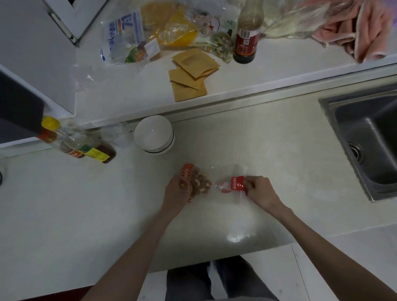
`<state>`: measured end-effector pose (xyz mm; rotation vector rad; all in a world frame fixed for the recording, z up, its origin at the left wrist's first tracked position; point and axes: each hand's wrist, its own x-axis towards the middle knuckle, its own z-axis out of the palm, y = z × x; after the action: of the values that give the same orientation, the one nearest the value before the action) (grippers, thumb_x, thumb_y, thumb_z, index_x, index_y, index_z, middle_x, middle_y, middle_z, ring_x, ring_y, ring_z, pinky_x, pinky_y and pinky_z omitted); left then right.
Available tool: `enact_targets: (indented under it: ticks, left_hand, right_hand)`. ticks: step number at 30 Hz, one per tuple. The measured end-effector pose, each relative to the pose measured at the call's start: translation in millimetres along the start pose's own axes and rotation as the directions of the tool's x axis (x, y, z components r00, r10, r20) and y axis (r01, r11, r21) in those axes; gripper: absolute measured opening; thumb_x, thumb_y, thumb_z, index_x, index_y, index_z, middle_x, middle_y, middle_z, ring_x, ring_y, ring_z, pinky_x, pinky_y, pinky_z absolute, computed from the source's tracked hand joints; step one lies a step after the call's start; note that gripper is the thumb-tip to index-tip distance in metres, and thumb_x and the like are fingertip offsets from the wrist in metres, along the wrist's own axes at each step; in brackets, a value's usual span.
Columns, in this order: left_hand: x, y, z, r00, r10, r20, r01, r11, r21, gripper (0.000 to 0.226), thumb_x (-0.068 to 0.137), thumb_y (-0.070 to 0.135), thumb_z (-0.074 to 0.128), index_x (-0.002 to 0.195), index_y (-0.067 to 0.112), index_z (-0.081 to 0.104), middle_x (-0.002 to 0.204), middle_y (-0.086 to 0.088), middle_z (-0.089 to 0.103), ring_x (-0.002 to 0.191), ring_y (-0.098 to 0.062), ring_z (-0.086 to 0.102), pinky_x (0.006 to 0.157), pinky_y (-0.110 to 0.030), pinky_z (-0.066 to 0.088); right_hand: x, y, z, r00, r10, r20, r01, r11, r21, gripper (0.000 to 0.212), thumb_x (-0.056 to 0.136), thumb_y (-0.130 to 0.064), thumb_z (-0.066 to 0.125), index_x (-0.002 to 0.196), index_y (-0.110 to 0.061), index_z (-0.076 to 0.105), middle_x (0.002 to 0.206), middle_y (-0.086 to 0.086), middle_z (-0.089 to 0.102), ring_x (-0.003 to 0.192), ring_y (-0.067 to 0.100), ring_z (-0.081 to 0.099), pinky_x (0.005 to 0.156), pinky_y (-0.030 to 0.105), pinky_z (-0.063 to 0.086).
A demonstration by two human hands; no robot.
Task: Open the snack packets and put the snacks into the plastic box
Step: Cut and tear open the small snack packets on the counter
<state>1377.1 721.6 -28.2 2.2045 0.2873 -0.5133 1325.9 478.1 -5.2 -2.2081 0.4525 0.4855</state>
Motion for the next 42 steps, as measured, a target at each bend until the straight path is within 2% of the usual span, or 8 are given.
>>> enact_targets:
  ticks: [2, 6, 10, 14, 22, 28, 35, 42]
  left_hand:
    - [0.7, 0.2, 0.4, 1.000, -0.009, 0.002, 0.009, 0.999, -0.044, 0.020, 0.091, 0.016, 0.060, 0.075, 0.027, 0.056, 0.071, 0.009, 0.064, 0.045, -0.002, 0.057, 0.037, -0.016, 0.041]
    - [5.1, -4.5, -8.3, 0.997, -0.067, 0.036, 0.069, 0.997, -0.039, 0.015, 0.088, 0.004, 0.055, 0.087, 0.018, 0.059, 0.083, -0.001, 0.065, 0.054, -0.016, 0.060, 0.039, -0.019, 0.047]
    - [11.3, -9.7, -11.4, 0.997, -0.063, 0.038, 0.064, 0.997, -0.039, 0.026, 0.086, -0.002, 0.053, 0.078, 0.022, 0.058, 0.084, 0.008, 0.059, 0.054, -0.021, 0.063, 0.039, -0.022, 0.049]
    - [13.7, -16.4, -9.0, 1.000, -0.001, 0.013, 0.001, 0.999, -0.043, 0.029, 0.087, 0.001, 0.057, 0.075, 0.028, 0.056, 0.087, 0.004, 0.063, 0.062, -0.015, 0.065, 0.046, -0.023, 0.054]
    - [23.8, -26.3, 0.2, 1.000, -0.012, 0.003, 0.012, 0.999, -0.046, 0.012, 0.086, 0.008, 0.059, 0.082, 0.019, 0.060, 0.092, 0.000, 0.067, 0.076, -0.023, 0.068, 0.060, -0.038, 0.059]
    - [31.2, -31.7, 0.1, 0.997, 0.044, -0.071, -0.049, 0.996, -0.076, 0.021, 0.078, 0.000, 0.065, 0.073, 0.019, 0.060, 0.084, -0.002, 0.064, 0.070, -0.012, 0.059, 0.056, -0.010, 0.042]
    - [41.3, -46.8, -3.6, 0.998, 0.013, -0.068, -0.016, 0.999, -0.034, 0.005, 0.079, 0.002, 0.066, 0.080, 0.007, 0.066, 0.086, -0.008, 0.067, 0.077, -0.020, 0.063, 0.067, -0.029, 0.051]
    - [42.7, -40.6, -5.1, 0.992, -0.087, -0.088, 0.073, 0.986, -0.150, 0.012, 0.085, 0.006, 0.067, 0.079, 0.014, 0.061, 0.083, -0.002, 0.066, 0.068, -0.018, 0.063, 0.047, -0.013, 0.047]
  right_hand:
    - [2.5, -6.7, 4.0, 1.000, -0.007, 0.029, 0.005, 0.998, 0.068, 0.034, 0.093, -0.004, 0.046, 0.062, -0.015, 0.054, 0.055, -0.002, 0.052, 0.048, 0.008, 0.041, 0.047, 0.014, 0.031]
    - [8.8, -20.0, 9.5, 0.970, -0.109, 0.219, 0.115, 0.993, -0.011, 0.025, 0.091, 0.001, 0.043, 0.091, -0.001, 0.068, 0.076, 0.010, 0.065, 0.054, 0.010, 0.046, 0.053, 0.018, 0.036]
    - [19.1, -27.3, 18.4, 0.988, -0.146, 0.046, 0.151, 0.979, -0.140, 0.026, 0.084, 0.002, 0.047, 0.098, 0.000, 0.069, 0.090, 0.020, 0.070, 0.071, 0.028, 0.062, 0.062, 0.027, 0.041]
    - [22.9, -37.0, 32.3, 0.993, -0.115, 0.023, 0.117, 0.964, -0.239, 0.025, 0.080, -0.018, 0.047, 0.085, 0.000, 0.064, 0.083, 0.022, 0.067, 0.078, 0.040, 0.061, 0.063, 0.031, 0.041]
    - [29.1, -59.0, 59.2, 0.993, -0.021, 0.118, 0.071, 0.897, -0.436, 0.019, 0.074, -0.001, 0.049, 0.069, -0.018, 0.052, 0.072, 0.007, 0.058, 0.071, 0.028, 0.055, 0.058, 0.027, 0.027]
    - [43.2, -67.9, 73.9, 0.995, 0.079, 0.060, -0.060, 0.961, -0.269, 0.021, 0.078, -0.003, 0.050, 0.078, -0.010, 0.069, 0.085, 0.011, 0.068, 0.085, 0.024, 0.065, 0.067, 0.034, 0.051]
    - [52.6, -48.3, 81.7, 0.963, 0.262, 0.062, -0.265, 0.964, 0.038, 0.033, 0.077, -0.004, 0.062, 0.049, -0.021, 0.057, 0.073, 0.009, 0.068, 0.069, 0.020, 0.063, 0.061, 0.030, 0.047]
    - [47.3, -23.8, 79.5, 0.957, 0.278, 0.088, -0.291, 0.892, 0.345, 0.015, 0.081, 0.000, 0.062, 0.091, 0.004, 0.072, 0.085, 0.023, 0.069, 0.069, 0.021, 0.060, 0.062, 0.031, 0.047]
